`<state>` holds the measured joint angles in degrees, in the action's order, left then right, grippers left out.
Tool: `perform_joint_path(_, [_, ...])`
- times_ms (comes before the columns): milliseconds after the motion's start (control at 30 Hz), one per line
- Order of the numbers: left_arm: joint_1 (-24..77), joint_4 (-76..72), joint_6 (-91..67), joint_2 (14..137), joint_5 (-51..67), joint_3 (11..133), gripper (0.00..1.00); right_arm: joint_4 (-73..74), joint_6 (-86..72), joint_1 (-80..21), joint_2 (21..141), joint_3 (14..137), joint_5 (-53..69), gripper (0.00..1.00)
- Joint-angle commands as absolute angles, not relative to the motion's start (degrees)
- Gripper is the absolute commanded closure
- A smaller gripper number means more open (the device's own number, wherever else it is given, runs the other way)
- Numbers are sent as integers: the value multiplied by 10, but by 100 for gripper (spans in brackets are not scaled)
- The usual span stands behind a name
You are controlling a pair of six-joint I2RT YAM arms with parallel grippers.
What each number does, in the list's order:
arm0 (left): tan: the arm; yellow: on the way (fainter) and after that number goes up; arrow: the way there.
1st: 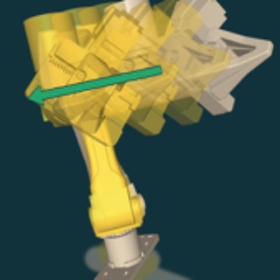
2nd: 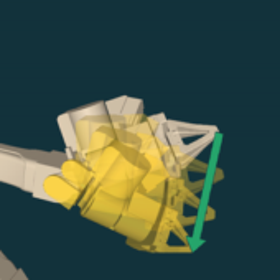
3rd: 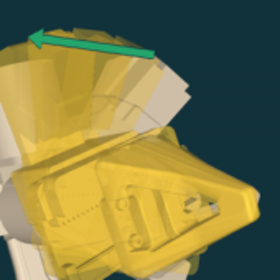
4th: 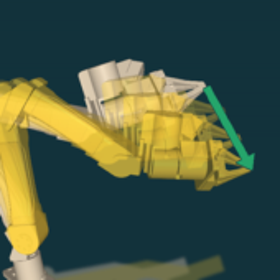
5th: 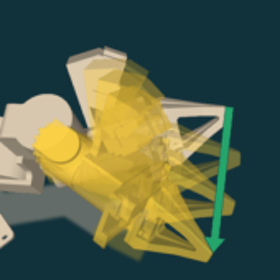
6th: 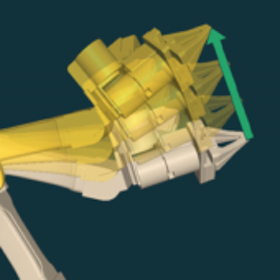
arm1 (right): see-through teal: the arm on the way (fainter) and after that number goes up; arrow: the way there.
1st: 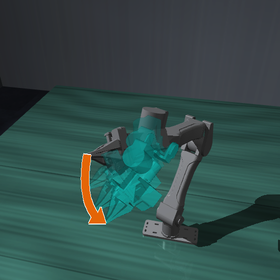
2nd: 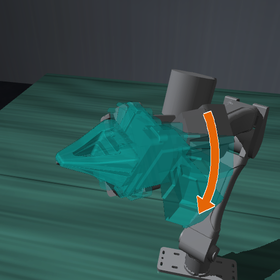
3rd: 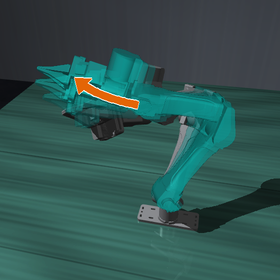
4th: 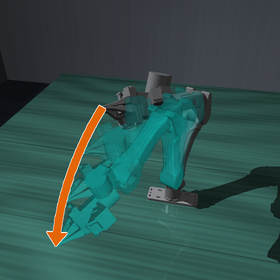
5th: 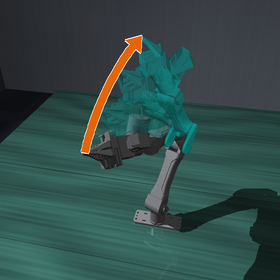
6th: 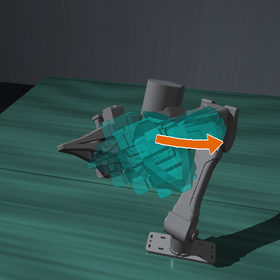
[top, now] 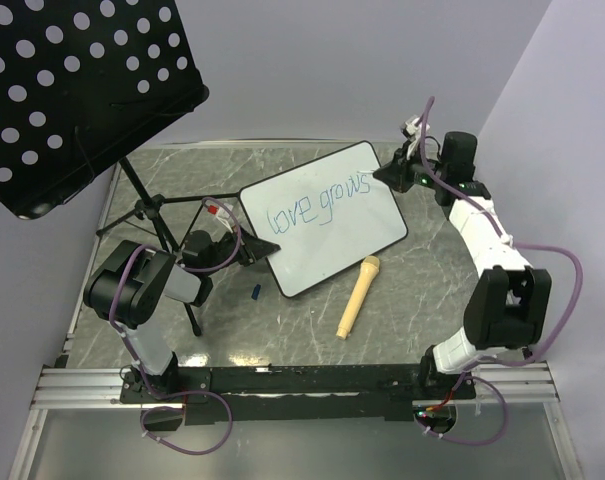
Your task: Write a sentence on the whiteboard
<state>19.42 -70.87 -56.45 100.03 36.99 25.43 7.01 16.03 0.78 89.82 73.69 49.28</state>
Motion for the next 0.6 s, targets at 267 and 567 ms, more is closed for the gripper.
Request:
perform_joint_path(267, [200,-795,-501,961,414,271,99,105,190,-22,776,628,568,100])
perform_joint_path(567, [200,-799,-502,958,413,264,99,129,229,-25,758,566,595,100])
